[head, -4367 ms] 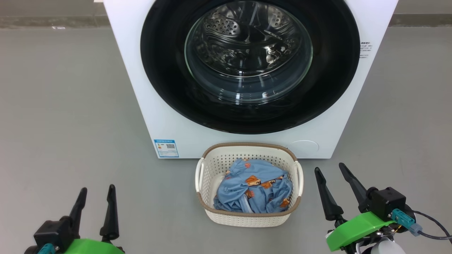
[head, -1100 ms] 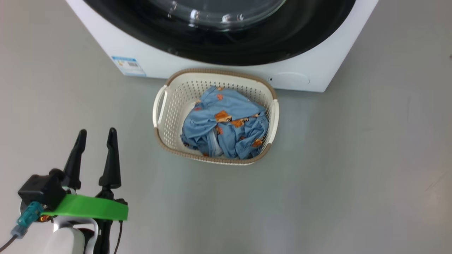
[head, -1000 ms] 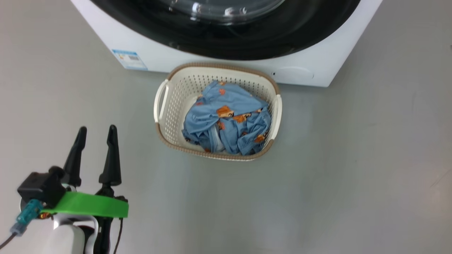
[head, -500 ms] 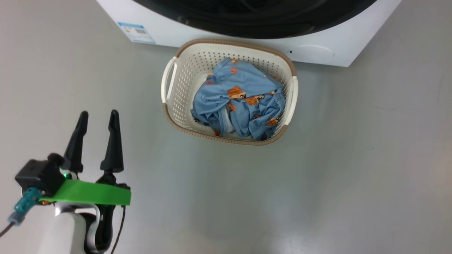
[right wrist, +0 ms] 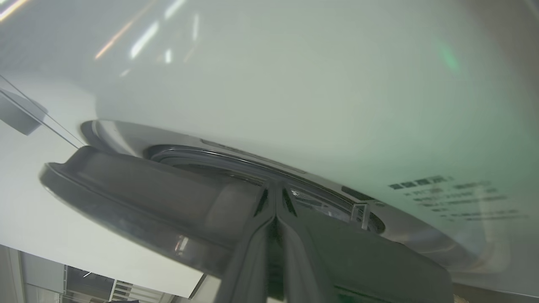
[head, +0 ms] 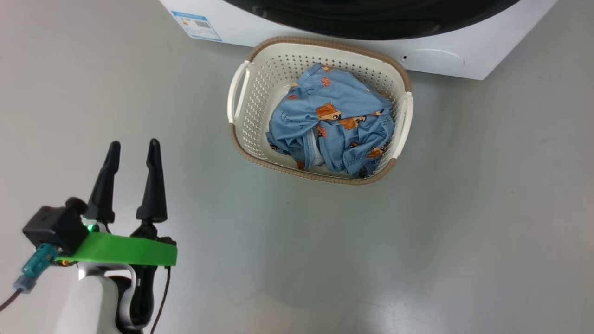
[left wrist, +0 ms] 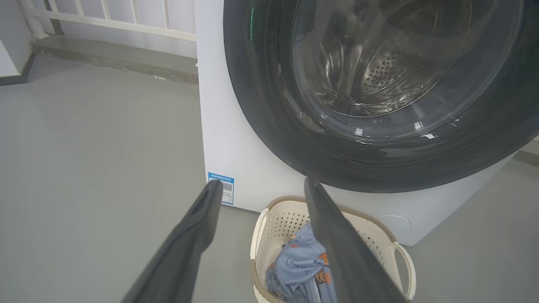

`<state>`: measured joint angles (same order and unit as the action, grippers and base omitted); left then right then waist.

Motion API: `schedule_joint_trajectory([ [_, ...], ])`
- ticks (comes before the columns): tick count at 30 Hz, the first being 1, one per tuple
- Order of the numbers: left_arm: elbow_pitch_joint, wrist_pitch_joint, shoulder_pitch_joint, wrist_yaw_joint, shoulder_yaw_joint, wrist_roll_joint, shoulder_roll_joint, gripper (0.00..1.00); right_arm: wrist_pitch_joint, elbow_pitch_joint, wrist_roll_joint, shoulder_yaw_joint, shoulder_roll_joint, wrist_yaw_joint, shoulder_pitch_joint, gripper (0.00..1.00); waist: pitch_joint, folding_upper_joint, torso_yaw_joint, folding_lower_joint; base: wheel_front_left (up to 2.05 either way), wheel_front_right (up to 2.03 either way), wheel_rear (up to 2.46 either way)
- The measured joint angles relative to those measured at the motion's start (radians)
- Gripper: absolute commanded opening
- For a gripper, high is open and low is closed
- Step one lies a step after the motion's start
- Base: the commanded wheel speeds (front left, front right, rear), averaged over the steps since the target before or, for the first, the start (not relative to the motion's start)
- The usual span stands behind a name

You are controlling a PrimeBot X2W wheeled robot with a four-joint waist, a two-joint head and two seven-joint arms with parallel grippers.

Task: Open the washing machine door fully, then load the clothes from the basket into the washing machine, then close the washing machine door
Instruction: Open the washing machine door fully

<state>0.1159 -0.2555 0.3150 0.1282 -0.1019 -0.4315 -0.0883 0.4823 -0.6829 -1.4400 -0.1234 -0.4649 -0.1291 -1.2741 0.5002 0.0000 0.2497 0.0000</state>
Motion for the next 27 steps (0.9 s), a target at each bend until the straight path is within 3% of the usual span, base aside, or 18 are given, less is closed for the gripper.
schedule_joint_trajectory([
  [12, 0.024, 0.000, 0.000, 0.000, 0.006, 0.000, 0.013, 1.00, 0.052, -0.056, 0.014, -0.041, 0.001, 0.000, -0.031, 0.00, -0.020, 0.0000, 0.014, 0.0000, 0.00, 0.00, 0.00],
  [27, 0.047, 0.000, -0.073, 0.000, 0.036, 0.020, 0.009, 1.00, 0.123, -0.005, -0.007, -0.090, 0.035, 0.000, 0.211, 0.00, -0.177, 0.0000, -0.002, 0.0000, 0.00, 0.00, 0.00],
])
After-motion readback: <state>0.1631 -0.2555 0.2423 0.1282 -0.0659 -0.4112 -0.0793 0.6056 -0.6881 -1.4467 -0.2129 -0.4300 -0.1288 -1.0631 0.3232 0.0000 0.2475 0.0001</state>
